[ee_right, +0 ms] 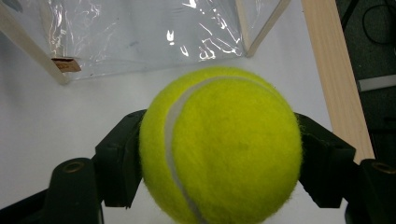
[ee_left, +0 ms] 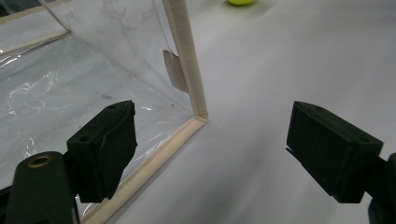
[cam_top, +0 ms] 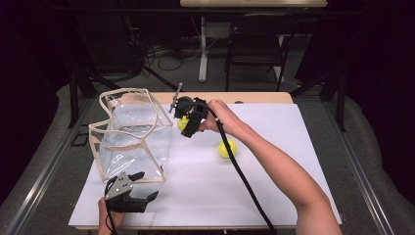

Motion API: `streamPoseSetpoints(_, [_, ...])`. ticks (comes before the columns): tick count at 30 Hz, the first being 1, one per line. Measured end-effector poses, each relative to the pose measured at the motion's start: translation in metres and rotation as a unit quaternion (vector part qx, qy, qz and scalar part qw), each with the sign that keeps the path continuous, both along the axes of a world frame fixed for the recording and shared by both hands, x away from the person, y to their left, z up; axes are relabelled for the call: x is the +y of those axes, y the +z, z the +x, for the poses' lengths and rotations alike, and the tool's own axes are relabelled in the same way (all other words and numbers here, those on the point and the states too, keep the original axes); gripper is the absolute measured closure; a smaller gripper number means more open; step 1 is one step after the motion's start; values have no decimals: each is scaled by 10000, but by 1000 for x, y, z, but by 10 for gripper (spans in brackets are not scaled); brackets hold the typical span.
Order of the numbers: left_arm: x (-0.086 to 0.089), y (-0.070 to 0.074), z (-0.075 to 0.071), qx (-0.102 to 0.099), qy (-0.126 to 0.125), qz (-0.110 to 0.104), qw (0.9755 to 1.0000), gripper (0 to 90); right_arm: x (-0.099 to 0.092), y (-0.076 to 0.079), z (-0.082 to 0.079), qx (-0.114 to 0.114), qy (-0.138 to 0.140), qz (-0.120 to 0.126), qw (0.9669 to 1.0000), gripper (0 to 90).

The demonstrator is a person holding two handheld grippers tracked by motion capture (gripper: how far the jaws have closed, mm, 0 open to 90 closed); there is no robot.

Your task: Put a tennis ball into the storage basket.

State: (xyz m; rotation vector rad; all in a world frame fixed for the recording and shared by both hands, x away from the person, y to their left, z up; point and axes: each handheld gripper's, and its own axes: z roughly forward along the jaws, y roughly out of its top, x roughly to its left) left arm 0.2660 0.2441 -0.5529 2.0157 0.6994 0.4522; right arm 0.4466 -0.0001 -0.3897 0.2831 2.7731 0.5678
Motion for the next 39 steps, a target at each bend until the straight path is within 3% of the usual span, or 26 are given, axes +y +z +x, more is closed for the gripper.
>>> streamPoseSetpoints(39, [0, 0, -1, -8, 3, -25, 10000, 159, 16, 31, 5, -149, 45, 126, 9998, 264])
